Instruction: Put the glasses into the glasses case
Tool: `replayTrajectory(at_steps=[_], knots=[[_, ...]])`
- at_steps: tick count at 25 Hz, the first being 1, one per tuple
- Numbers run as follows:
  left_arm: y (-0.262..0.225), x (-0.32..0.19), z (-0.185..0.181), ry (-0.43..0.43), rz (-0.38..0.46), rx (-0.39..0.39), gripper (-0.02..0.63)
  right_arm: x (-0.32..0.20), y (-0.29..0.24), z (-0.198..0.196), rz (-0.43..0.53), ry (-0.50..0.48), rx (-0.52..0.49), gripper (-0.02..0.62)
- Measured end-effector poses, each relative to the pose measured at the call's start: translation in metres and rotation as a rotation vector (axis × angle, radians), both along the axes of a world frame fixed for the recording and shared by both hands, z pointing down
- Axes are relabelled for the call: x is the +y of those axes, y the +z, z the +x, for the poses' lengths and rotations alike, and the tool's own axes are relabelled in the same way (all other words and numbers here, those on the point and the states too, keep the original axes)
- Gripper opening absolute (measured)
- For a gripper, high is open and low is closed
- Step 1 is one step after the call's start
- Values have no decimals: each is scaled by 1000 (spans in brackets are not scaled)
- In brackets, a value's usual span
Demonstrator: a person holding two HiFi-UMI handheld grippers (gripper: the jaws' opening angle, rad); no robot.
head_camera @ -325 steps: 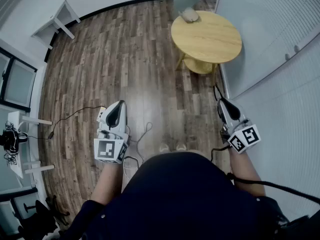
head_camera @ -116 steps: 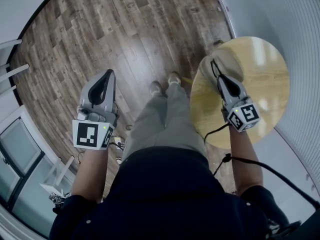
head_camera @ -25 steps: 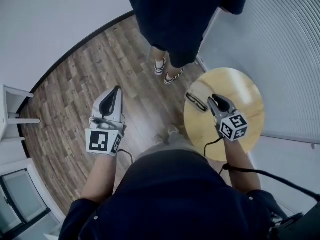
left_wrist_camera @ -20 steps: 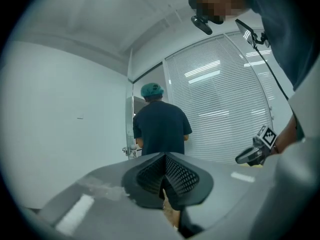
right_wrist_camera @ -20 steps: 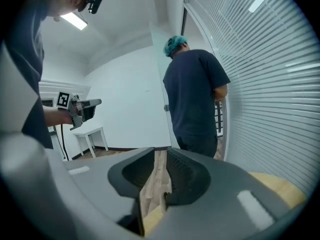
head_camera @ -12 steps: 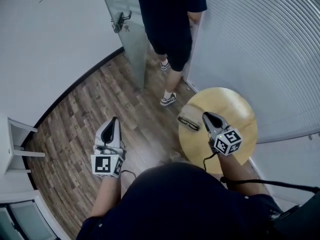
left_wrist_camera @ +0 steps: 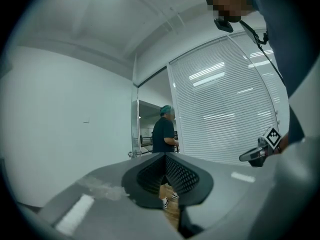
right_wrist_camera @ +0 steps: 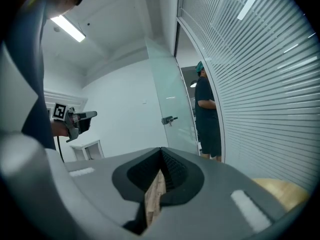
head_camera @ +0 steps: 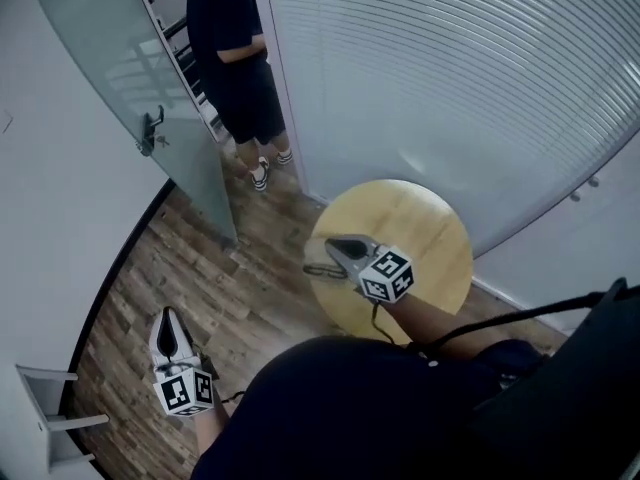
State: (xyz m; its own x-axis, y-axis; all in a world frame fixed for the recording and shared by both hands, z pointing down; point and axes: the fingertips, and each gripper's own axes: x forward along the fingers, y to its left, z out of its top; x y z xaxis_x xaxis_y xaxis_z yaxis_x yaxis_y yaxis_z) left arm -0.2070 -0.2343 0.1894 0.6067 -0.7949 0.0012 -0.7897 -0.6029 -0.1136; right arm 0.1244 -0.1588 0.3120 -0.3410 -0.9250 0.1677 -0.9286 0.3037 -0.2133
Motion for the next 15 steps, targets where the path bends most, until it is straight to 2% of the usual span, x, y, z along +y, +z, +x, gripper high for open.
replayTrajectory(at_steps=[8, 15], knots=[[4, -9, 10, -13, 5, -16, 3, -16, 8, 19, 9, 7, -16, 9], [-1, -9, 8, 5, 9, -40, 3, -17, 9, 14, 7, 6, -28, 9]])
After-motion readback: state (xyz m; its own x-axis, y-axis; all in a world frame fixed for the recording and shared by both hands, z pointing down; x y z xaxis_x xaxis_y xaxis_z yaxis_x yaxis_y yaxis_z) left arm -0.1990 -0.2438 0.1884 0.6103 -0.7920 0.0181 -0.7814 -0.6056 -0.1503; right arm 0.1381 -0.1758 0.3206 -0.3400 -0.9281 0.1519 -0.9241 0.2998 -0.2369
